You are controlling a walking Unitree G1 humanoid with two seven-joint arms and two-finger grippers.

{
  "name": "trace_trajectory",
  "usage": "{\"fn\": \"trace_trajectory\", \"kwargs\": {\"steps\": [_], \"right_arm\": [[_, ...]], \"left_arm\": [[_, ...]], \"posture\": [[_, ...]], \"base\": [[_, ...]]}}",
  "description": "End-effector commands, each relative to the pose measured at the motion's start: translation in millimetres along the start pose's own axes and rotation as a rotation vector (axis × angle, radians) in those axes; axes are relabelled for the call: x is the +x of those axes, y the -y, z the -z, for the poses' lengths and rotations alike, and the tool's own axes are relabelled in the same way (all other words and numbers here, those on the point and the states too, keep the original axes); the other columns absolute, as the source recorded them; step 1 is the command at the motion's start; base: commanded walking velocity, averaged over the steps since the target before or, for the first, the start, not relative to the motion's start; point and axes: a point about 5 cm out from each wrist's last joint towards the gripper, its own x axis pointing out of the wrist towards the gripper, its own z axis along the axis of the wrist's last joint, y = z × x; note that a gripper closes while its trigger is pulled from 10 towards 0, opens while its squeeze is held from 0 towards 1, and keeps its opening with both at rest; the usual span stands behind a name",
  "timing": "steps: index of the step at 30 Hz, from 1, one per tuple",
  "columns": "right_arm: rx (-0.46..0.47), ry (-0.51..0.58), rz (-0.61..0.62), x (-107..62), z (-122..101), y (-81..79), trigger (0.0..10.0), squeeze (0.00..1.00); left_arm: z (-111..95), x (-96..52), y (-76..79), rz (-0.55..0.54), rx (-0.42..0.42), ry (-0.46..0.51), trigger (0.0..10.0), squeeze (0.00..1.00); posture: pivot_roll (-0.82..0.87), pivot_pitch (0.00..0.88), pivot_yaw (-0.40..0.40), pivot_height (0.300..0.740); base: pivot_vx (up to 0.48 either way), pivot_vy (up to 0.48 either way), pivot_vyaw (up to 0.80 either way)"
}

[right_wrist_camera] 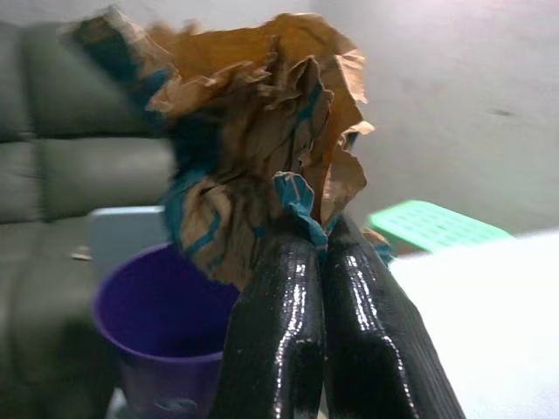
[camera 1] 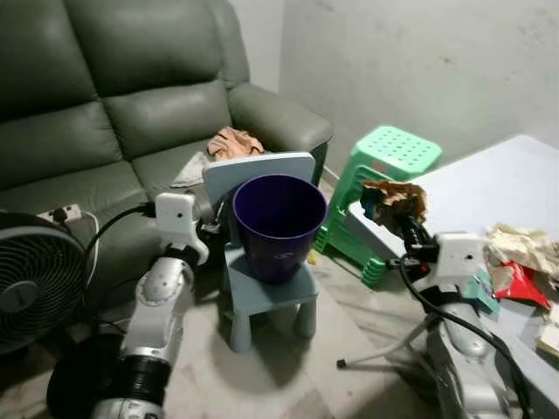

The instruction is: Picking trash to rubbish bin

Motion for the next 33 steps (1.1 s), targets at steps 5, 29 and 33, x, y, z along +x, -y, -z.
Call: {"fn": "trace_trajectory", "kwargs": {"steps": [5,29,33], "right_arm": [[-0.001,0.007,-0.008,5.1,-4.1,3.6,10.0,0.00],[0.070,0.031,-0.112,8.2,-8.1,-7.5,10.0,0.00],[0.074,0.029,-0.119,7.8,-7.5,-8.6,10.0,0.00]], "left_arm": [[-4.8,1.2,7.2,0.012,0.006,0.017,10.0,0.00],[-8.0,2.8,15.0,0.058,-0.042,0.023,10.0,0.00],[-8.7,3.1,15.2,0.062,-0.036,0.024,10.0,0.00]], "posture": [[0.02,0.000,-0.072,0.740],[0.02,0.000,-0.080,0.740],[0.02,0.000,-0.080,0.740]], "base": [[0.000,0.000,0.80],[0.074,0.000,0.13],[0.265,0.000,0.00]]}}
